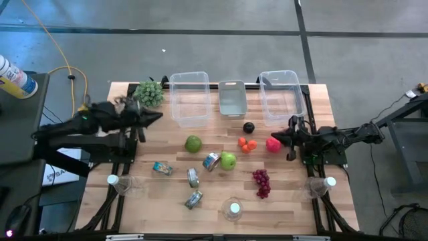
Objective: Pick & Place Food Item
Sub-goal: Put the empty water bottle into the right transparent bin
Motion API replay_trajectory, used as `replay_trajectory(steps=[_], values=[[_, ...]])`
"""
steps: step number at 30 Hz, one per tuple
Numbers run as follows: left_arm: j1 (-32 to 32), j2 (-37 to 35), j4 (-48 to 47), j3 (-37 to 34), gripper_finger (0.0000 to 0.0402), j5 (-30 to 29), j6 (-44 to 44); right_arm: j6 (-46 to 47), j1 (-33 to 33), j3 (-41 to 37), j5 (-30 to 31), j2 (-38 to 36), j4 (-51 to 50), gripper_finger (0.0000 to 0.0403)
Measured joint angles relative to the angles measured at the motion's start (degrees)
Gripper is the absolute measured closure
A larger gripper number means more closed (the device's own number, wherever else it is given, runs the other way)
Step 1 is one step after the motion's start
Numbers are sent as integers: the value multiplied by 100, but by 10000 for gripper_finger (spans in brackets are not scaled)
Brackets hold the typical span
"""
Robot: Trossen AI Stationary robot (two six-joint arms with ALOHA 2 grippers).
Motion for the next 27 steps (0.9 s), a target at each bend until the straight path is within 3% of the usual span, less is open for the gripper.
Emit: replay_trajectory(steps=[6,10,14,20,27], values=[[-4,748,-1341,2152,387,330,-547,-1431,0,0,-336,0,776,398],[-7,963,-1914,3005,387,630,-836,-2095,0,0,-321,0,1367,398],[-7,959,-2106,3057,387,644,-752,-2388,0,2,-141,0,1406,398],[-4,1034,-2128,3044,387,-709,293,-2885,0,2,333,4,1127,398],[-4,1419,-1443,3045,387,-868,790,-3118,2,2,273,4,1141,398]])
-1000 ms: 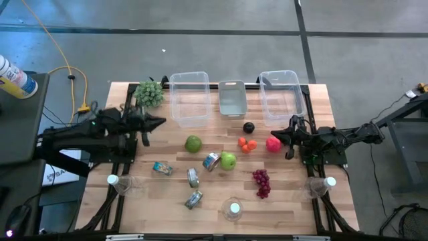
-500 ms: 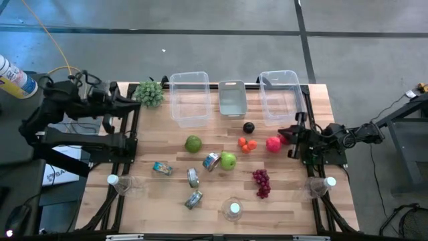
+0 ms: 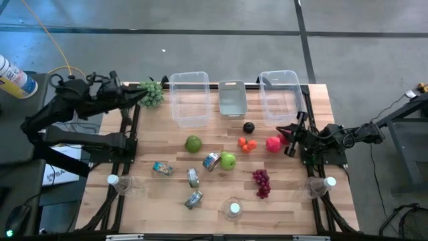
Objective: Pick & Place Food Item
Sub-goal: Put the empty water bottle into the right transparent bin
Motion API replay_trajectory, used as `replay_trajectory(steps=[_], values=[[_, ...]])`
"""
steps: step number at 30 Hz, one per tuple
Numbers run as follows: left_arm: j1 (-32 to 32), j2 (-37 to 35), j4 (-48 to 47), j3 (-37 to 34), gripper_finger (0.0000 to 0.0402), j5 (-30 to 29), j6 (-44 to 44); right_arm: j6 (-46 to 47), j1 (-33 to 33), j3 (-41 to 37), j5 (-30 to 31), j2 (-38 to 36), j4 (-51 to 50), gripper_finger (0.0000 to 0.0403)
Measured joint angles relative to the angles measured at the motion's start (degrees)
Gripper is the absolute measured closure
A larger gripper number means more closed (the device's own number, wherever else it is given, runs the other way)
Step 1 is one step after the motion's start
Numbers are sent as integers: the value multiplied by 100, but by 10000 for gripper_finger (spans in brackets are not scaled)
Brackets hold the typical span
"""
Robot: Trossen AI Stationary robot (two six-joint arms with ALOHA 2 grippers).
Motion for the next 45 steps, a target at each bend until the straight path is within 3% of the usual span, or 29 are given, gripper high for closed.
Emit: replay_trajectory(steps=[6,13,17,21,24,28,36,40,45], values=[[2,592,344,-1,387,-265,26,-580,-1,0,615,0,1,398],[4,1403,1480,-1,386,-1065,1195,-466,0,0,941,0,-78,398],[-79,1642,1628,-8,384,-686,989,-658,0,2,1029,0,-42,398],[-254,1708,1282,-8,384,-252,374,-637,-2,2,1608,0,78,398],[-507,1521,732,-8,385,-46,-377,-145,18,14,2014,0,-3,399],[-955,1096,-93,-8,385,96,-1226,671,268,275,2580,233,-1004,401],[-1654,291,-540,-8,385,46,-2874,2309,660,1169,2065,1260,-253,400],[-1850,64,-560,-8,385,39,-2968,2118,780,1600,1916,1873,-461,400],[-1961,-56,135,-5,385,39,-2400,1800,748,2364,2729,2690,-676,400]])
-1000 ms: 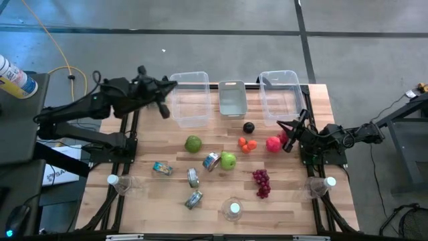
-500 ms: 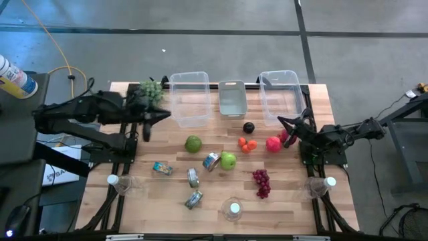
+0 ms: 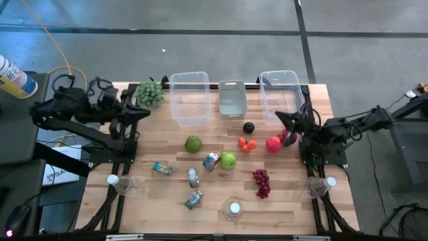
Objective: Pick & Place Food Item
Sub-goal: Put the empty water bottle into the right transparent bin
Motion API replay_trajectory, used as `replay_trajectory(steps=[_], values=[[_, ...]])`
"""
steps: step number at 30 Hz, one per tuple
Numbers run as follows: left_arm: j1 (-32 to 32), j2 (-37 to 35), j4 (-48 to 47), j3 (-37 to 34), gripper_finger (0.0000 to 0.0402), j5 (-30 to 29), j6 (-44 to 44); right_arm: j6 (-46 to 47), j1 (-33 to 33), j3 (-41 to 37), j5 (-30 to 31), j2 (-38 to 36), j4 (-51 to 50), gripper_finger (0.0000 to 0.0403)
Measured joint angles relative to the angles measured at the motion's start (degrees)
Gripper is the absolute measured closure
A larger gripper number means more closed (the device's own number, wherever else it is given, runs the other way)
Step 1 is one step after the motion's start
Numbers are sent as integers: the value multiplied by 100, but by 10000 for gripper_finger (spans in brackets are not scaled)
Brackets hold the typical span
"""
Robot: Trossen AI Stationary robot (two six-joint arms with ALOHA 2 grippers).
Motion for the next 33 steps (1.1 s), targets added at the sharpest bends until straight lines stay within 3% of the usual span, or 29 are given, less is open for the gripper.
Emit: replay_trajectory(steps=[4,10,15,18,26,30,33], values=[[0,5,180,2,385,0,367,0,40,466,67,479,-3,400],[2,-19,162,71,385,158,-57,-502,194,858,501,973,-9,391],[2,-94,163,226,385,-155,433,-801,468,1246,1651,1329,10,344],[5,-116,25,253,381,-376,548,-472,714,1447,1927,1501,18,302],[4,49,-105,243,321,-376,824,-275,1168,1712,1632,1774,306,193],[4,156,492,243,284,-742,1646,-317,1132,1712,739,1943,394,167],[4,211,874,243,273,-741,1484,-320,1003,1712,82,2121,612,163]])
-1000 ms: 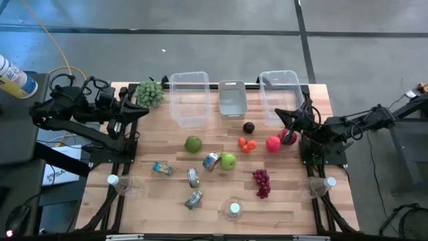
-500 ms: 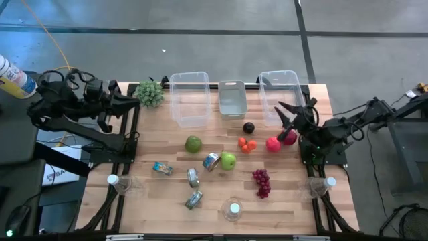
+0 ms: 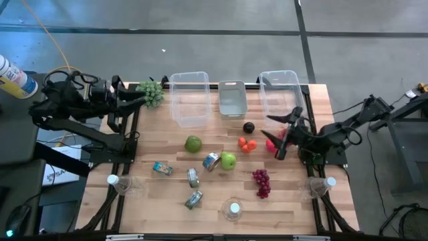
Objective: Pick & Place Food Item
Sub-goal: Put the empty water bottle into the right transparent bin
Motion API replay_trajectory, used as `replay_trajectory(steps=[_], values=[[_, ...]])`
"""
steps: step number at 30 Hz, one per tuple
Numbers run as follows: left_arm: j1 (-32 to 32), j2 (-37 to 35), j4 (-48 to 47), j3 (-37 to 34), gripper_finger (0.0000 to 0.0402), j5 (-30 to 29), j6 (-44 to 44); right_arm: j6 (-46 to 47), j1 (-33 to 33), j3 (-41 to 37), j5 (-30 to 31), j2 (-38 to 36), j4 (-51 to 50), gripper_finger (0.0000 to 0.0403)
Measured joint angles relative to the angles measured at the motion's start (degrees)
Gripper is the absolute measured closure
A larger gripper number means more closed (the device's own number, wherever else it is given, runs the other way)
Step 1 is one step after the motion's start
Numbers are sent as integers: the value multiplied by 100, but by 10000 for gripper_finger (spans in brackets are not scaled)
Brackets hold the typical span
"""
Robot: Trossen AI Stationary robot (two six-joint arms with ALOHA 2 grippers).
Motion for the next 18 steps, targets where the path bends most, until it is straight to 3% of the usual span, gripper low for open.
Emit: replay_trajectory(steps=[6,18], values=[[0,8,67,0,270,18,-344,573,-179,-2,-1100,279,148,163],[0,125,38,-2,270,16,-334,1271,-576,-9,-4767,562,12,162]])
